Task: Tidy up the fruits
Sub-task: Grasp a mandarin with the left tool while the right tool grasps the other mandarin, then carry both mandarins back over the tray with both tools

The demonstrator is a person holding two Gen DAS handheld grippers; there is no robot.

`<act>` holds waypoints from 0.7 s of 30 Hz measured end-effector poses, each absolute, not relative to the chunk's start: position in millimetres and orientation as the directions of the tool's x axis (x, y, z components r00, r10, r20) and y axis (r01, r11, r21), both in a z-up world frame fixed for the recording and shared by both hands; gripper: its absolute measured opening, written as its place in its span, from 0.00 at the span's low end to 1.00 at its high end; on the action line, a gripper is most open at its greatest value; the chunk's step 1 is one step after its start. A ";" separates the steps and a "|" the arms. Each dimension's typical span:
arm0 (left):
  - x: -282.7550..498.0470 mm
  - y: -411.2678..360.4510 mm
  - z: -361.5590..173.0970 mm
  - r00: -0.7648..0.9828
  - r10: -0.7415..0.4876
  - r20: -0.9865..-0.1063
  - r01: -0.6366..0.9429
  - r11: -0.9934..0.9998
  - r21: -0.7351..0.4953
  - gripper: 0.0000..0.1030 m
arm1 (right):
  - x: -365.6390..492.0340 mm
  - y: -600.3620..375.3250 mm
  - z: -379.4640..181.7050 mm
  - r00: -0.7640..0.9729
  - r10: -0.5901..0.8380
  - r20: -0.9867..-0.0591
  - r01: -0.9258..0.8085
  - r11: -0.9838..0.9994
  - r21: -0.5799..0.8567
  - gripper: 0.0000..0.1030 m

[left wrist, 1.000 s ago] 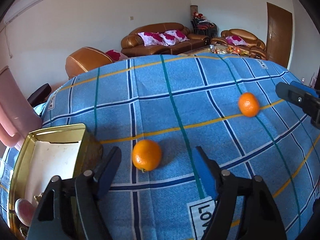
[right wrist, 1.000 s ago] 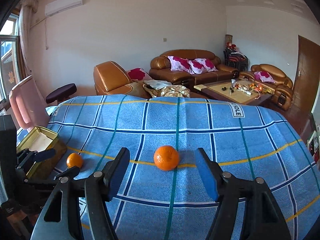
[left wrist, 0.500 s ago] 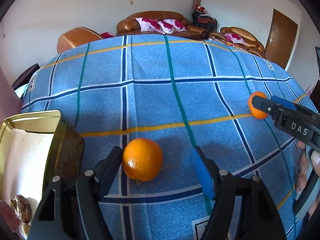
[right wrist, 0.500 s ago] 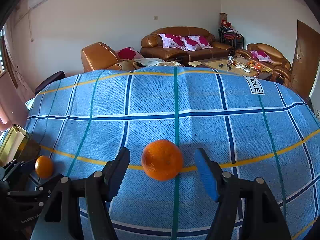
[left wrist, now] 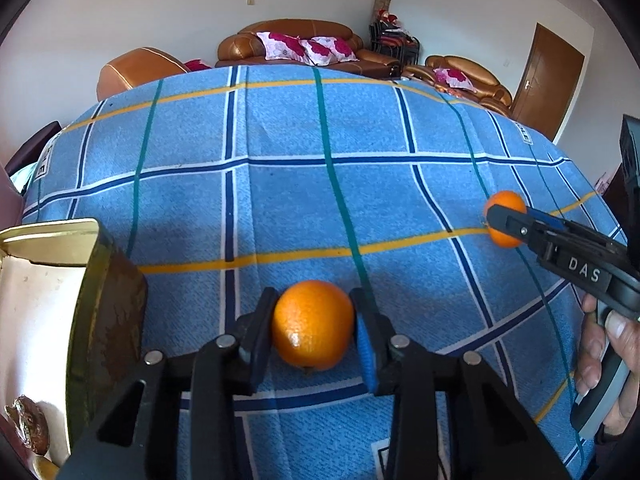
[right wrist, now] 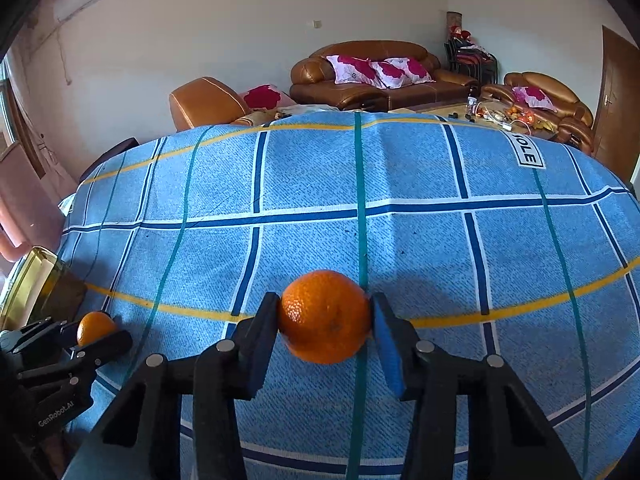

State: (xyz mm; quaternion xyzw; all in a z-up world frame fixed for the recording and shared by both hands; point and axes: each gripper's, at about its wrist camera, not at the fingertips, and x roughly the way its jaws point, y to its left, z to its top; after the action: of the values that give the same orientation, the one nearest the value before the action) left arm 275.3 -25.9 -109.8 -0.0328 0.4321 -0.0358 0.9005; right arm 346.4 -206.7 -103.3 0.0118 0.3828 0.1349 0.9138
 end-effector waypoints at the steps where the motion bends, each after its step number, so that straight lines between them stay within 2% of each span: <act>1: 274.5 -25.2 -109.7 0.624 -0.097 -0.775 0.038 0.995 -0.094 0.37 | 343.6 -205.1 -103.0 0.672 0.258 -0.694 -0.243 0.962 0.122 0.46; 11: 265.7 -23.2 -104.8 0.650 -0.110 -0.752 0.058 0.994 -0.095 0.36 | 305.5 -175.4 -90.8 0.730 0.256 -0.634 -0.327 0.945 0.005 0.46; 21: 257.6 -25.1 -95.4 0.702 -0.076 -0.708 0.047 0.997 -0.061 0.36 | 291.9 -174.0 -84.3 0.764 0.262 -0.589 -0.327 0.945 -0.003 0.46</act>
State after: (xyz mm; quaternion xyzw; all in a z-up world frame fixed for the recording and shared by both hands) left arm 257.6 -25.1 -95.4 -0.0190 0.3843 -0.0332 0.9224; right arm 291.9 -174.0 -84.3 -0.0530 0.3053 0.1572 0.9377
